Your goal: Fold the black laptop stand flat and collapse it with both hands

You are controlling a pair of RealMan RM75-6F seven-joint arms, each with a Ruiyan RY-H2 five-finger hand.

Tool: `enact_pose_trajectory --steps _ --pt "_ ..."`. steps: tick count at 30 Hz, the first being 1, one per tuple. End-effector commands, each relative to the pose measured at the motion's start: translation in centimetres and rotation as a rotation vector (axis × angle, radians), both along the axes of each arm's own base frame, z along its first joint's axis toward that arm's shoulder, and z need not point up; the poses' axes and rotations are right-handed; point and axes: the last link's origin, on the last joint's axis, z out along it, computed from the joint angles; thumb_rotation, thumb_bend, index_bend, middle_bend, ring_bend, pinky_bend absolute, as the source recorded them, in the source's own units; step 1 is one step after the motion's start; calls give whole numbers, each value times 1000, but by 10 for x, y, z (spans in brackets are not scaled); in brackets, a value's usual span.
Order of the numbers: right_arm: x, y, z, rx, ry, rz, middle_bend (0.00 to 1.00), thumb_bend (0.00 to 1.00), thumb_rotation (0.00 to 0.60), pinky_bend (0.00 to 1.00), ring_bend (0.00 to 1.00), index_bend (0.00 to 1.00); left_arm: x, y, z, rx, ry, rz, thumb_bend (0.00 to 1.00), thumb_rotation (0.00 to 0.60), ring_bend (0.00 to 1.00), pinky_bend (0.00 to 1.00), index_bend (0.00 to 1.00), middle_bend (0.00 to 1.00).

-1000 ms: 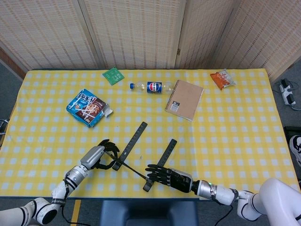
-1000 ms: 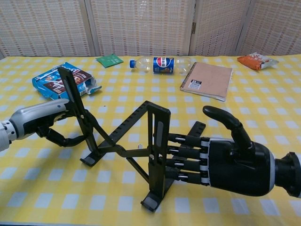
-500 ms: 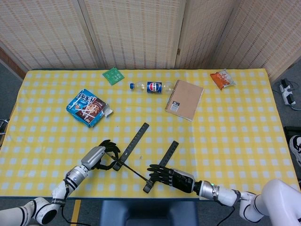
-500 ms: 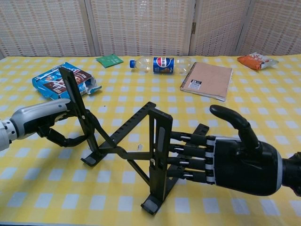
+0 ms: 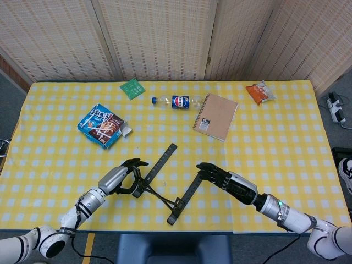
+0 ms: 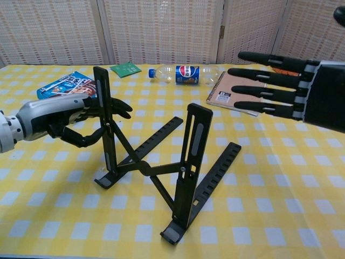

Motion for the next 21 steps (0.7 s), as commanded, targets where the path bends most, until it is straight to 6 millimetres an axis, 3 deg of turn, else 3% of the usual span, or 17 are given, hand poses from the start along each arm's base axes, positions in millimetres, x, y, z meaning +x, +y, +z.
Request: enact_pose_trajectory --steps 1,7,15,18,21 --pt "5 -2 23 -85 -12 13 0 293 250 0 0 0 9 7 0 -9 7 -11 667 600 6 0 163 166" --pt "14 -2 49 -209 21 59 0 293 249 0 0 0 29 18 -5 -31 45 -50 666 600 0 0 151 144" --pt "18 2 56 -250 44 75 0 293 244 0 0 0 36 20 4 -21 80 -84 624 600 0 0 139 132" --pt "17 4 55 -272 71 81 0 293 242 0 0 0 35 24 16 7 107 -88 553 600 0 0 128 117" --pt "16 5 54 -270 73 75 0 293 243 0 0 0 30 27 20 -9 192 -95 392 600 0 0 37 26"
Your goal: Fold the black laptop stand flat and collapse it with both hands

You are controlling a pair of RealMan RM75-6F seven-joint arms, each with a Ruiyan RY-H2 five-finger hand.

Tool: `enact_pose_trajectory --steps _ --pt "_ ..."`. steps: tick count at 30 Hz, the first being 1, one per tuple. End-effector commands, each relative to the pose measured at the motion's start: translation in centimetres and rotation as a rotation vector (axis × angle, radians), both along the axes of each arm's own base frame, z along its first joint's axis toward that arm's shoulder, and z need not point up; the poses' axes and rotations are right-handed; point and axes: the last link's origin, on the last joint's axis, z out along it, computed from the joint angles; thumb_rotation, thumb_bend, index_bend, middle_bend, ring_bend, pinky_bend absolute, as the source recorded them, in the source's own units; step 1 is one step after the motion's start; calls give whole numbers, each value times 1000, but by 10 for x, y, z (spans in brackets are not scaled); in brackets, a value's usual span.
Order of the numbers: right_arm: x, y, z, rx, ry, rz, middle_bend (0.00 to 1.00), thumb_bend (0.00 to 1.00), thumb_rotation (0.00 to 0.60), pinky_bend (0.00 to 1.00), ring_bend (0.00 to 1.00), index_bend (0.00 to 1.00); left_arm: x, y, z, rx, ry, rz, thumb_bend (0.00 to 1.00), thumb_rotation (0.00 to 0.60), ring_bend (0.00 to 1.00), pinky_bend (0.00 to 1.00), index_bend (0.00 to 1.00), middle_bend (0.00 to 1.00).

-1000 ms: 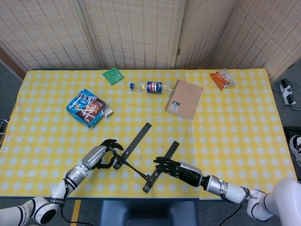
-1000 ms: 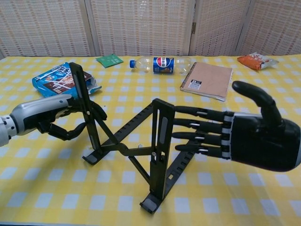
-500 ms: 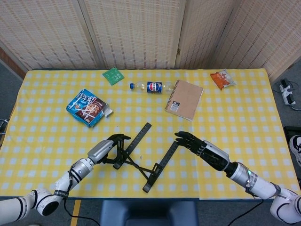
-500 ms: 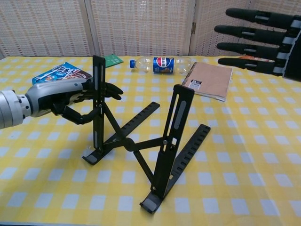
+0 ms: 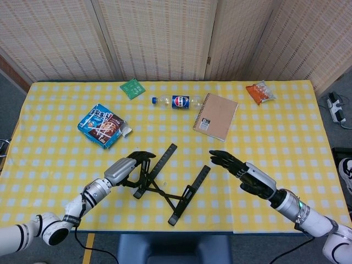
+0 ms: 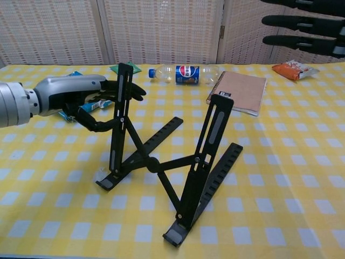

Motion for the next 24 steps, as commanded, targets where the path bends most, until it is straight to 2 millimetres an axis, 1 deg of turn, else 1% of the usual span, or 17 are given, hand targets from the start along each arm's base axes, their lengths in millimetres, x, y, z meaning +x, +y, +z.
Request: enact_pose_trajectory --steps 1,2,5,9,12,14,15,16,17,18,21,23,24 --pt "-1 1 -1 3 2 -4 0 293 244 0 0 0 -2 5 6 -6 72 0 346 600 0 0 8 3" --pt "-1 2 -1 5 4 -4 0 293 244 0 0 0 -2 6 7 0 73 6 321 600 0 0 0 0" --pt "-2 2 -2 7 11 -3 0 293 243 0 0 0 -2 10 12 22 60 29 289 600 0 0 0 0" --pt "-4 2 -2 -17 50 12 0 293 242 0 0 0 -7 11 23 57 56 43 287 600 0 0 0 0" --pt "-6 0 -5 -76 150 41 0 293 257 0 1 0 -13 14 29 103 69 48 293 600 0 0 7 0" --pt "-9 -1 -11 -144 282 79 0 293 342 0 11 0 -20 16 32 141 99 43 320 600 0 0 59 3" --pt "-9 -1 -14 -177 346 98 1 293 455 0 26 0 -23 17 33 156 116 36 333 600 0 0 90 9" --pt "-11 -2 -18 -222 439 127 16 293 554 0 45 0 -26 18 35 178 141 25 348 600 0 0 122 19" --pt "-11 -3 -21 -252 510 148 32 293 587 0 58 0 -29 19 36 197 163 12 367 600 0 0 144 30" --pt "-12 -5 -25 -291 599 173 68 293 600 0 91 0 -33 20 37 221 197 -8 381 600 0 0 155 37" --pt "-10 -9 -33 -384 769 235 177 293 600 6 206 11 -40 19 38 262 249 -36 395 600 0 0 171 50" --pt "-9 -15 -39 -456 888 285 239 293 600 47 265 55 -43 17 39 281 259 -38 395 600 0 0 177 57" --pt "-8 -18 -42 -483 932 300 277 293 600 93 303 95 -44 16 40 288 259 -38 395 600 0 0 177 58"
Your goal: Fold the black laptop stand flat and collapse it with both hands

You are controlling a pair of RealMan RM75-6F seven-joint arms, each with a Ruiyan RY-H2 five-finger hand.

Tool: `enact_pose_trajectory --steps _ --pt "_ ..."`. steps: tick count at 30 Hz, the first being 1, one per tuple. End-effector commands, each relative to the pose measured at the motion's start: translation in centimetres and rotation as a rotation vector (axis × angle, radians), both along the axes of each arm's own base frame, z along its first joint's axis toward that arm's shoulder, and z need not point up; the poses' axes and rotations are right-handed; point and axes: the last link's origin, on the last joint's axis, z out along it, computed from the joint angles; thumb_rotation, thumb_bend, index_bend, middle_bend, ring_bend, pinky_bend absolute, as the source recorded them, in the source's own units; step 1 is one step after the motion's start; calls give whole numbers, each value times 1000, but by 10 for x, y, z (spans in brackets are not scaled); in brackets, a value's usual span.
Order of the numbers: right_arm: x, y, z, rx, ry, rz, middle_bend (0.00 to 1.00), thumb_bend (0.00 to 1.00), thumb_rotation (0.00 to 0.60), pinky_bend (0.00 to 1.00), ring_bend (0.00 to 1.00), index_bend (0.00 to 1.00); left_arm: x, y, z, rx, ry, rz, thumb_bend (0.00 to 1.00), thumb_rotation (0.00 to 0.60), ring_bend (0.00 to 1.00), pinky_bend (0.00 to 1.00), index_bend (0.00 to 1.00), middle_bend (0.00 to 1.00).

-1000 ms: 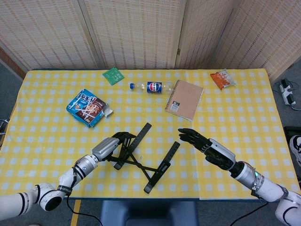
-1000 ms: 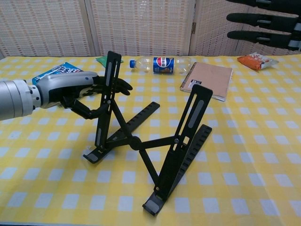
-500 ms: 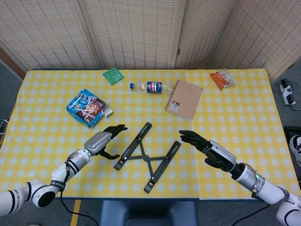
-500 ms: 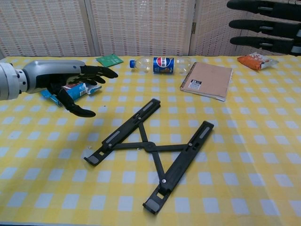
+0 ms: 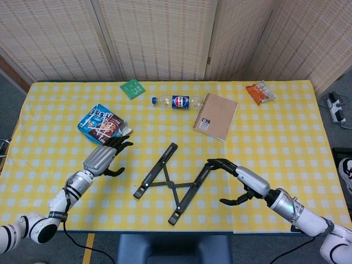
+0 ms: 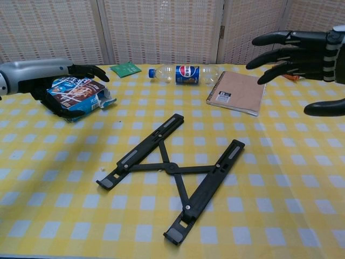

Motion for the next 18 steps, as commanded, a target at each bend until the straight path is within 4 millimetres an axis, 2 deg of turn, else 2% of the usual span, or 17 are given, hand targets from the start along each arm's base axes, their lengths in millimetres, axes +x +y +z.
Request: enact_pose_trajectory --steps 1,7,10,13,18 --pt "3 -17 -24 -186 405 115 311 294 600 133 336 126 -9 -4 2 32 18 -4 395 600 0 0 177 61" --pt "-1 -37 -50 -317 599 176 508 290 600 380 528 313 -18 -14 5 29 0 0 395 600 0 0 165 63" --pt "-3 -46 -65 -370 674 204 606 237 600 512 638 395 -22 -18 6 25 -6 3 393 600 0 0 157 63" --pt "-3 -52 -79 -401 728 228 672 182 600 595 702 442 -25 -22 7 21 -13 8 390 600 0 0 143 62" --pt "-2 -58 -100 -426 792 260 724 143 600 665 763 458 -27 -25 9 17 -21 16 382 600 0 0 126 63"
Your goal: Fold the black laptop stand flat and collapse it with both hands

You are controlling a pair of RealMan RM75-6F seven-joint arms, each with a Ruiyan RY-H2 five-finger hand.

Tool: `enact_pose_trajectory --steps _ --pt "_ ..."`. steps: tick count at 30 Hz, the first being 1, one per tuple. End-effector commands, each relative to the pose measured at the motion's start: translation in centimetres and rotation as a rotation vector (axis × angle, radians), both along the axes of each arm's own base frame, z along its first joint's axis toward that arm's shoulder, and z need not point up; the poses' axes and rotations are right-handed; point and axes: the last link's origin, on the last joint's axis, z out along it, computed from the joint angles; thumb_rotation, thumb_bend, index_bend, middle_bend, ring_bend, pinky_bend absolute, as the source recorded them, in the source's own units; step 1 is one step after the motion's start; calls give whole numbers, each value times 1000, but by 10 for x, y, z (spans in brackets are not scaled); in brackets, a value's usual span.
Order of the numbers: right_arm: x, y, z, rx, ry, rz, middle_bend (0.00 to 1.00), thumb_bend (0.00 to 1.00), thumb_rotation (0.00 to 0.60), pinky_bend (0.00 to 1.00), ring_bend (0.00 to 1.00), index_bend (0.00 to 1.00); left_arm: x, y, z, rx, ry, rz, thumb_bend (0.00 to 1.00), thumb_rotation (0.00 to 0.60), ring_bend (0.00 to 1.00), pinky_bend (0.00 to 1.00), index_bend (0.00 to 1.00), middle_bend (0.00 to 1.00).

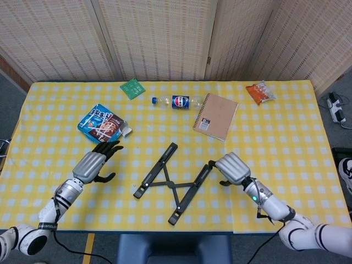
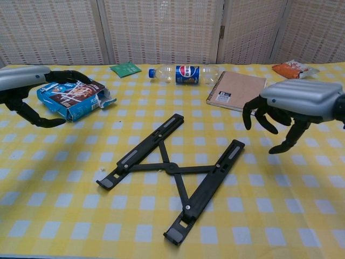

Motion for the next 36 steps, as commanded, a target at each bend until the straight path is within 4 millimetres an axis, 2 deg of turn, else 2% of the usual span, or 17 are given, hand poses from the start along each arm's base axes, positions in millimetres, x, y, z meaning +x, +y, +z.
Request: enact_pose_trajectory --steps 1,6,23,36 --pt "1 -10 -18 -23 51 6 731 137 600 673 770 458 -1 -1 0 -4 -4 5 381 600 0 0 124 63" --pt "5 -15 -35 -35 57 12 743 121 600 700 795 458 -3 -3 1 -5 -13 10 373 600 0 0 119 62" --pt "21 -30 -68 -40 68 52 743 121 600 700 796 458 -12 -5 3 -4 -22 30 373 600 0 0 116 63" --pt "59 -54 -97 -79 102 135 743 120 600 700 797 458 -20 -9 9 0 -29 53 372 600 0 0 114 62"
